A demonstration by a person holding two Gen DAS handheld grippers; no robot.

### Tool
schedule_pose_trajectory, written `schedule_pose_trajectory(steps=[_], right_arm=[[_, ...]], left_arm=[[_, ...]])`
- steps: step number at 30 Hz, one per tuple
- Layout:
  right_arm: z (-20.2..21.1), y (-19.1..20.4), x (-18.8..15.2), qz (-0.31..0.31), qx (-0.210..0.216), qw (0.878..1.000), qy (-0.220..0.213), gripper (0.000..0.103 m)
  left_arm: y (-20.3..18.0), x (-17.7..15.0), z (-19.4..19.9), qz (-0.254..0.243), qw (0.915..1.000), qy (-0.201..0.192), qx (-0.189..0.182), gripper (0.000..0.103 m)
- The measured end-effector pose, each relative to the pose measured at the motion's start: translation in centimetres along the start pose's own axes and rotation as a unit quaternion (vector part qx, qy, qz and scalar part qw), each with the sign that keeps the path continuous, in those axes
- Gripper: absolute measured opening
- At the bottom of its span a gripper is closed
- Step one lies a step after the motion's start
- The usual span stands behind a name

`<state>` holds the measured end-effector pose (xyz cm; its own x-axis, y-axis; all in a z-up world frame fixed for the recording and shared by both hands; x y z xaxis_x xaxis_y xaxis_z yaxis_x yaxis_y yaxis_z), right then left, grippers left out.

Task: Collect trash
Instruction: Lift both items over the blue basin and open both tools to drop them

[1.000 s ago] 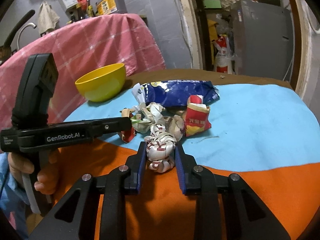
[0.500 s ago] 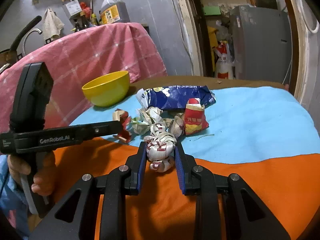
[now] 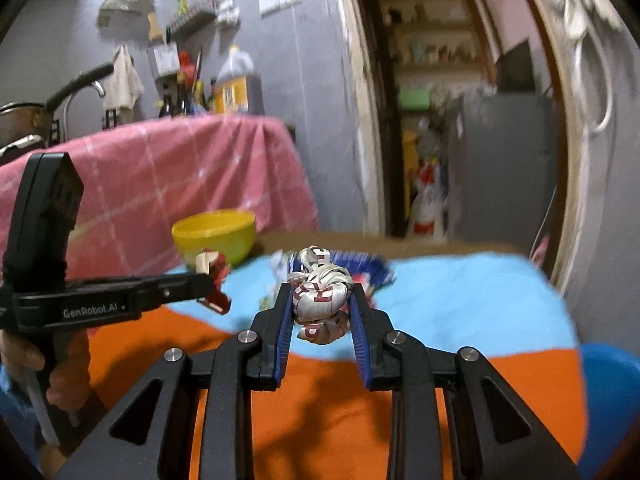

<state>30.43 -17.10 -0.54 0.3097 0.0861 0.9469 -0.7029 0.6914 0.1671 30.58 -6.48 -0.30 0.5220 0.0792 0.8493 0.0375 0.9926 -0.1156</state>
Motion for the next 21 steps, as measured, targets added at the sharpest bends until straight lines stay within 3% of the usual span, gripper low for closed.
schedule_pose_trajectory(steps=[7, 12, 21], right_arm=[[5.4, -1.8, 3.5, 0.032, -0.075, 0.991, -0.102, 0.025], [10.7, -3.8, 5.1, 0.058, -0.154, 0.972, -0.165, 0.025], [17.9, -8.8, 5.4, 0.043, -0.272, 0.938, -0.211, 0.025]], left_arm=[[-5.2, 3.3, 2.0, -0.026, 0.9962, -0.071, -0.045, 0.01], [-10.2, 4.6, 2.8, -0.048, 0.9894, -0.107, -0.086, 0.01], [-19.6, 4.4, 1.7, -0.083, 0.9788, -0.1, -0.158, 0.011]])
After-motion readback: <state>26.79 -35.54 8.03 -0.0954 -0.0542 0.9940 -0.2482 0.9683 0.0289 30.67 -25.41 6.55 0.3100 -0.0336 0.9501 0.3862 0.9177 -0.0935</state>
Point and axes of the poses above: each gripper's, at about its wrist camera, not at the fingertips, and z roughly against the way its jaws point, y to its left, x to its top, the point moved 10 cm from there along -z, roughly the way its jaws point, and after that the axes turned 15 degrees about x, right-handed, at the moved point
